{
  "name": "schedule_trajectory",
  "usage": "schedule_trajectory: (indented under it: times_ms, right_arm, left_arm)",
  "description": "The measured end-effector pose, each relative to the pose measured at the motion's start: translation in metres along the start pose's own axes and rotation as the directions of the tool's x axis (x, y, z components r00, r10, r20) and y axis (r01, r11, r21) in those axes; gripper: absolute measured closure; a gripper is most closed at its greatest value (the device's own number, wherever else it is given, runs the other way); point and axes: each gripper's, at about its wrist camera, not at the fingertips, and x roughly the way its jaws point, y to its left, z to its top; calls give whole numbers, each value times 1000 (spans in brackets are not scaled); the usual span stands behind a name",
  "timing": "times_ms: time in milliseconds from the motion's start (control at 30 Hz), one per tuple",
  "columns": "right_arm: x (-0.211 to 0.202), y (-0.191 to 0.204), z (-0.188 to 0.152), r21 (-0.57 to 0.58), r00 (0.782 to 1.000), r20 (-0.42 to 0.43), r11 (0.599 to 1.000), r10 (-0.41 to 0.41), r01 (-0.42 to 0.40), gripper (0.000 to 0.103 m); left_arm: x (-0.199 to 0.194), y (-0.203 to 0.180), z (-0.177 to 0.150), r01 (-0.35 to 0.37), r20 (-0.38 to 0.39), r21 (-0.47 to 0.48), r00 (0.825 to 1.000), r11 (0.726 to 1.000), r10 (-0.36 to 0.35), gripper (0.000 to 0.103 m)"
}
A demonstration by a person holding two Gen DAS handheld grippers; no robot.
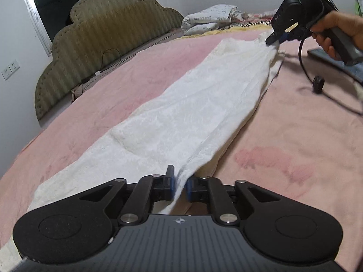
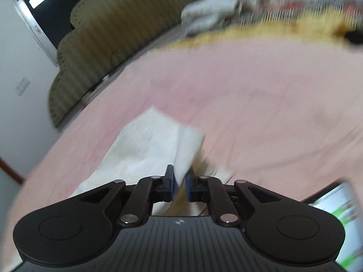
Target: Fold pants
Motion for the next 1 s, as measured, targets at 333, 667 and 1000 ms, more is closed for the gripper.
schedule_trajectory:
  times_ms: [333,667,1000]
  right_arm:
    - [21,6,-9,-9,999,-40,1000,-27,26,90]
    - [20,37,-27,-151,992,-70,982,101,-111,90]
    - [11,65,-60,-326,980,-123,926,159,-191,67]
  left_arm:
    - [-26,27,26,89,122,-213,990,973,-64,55]
    - [15,43,17,-2,-37,-363,999,932,-13,49]
    - [11,39,18,-30,-32,-384,999,923,19,38]
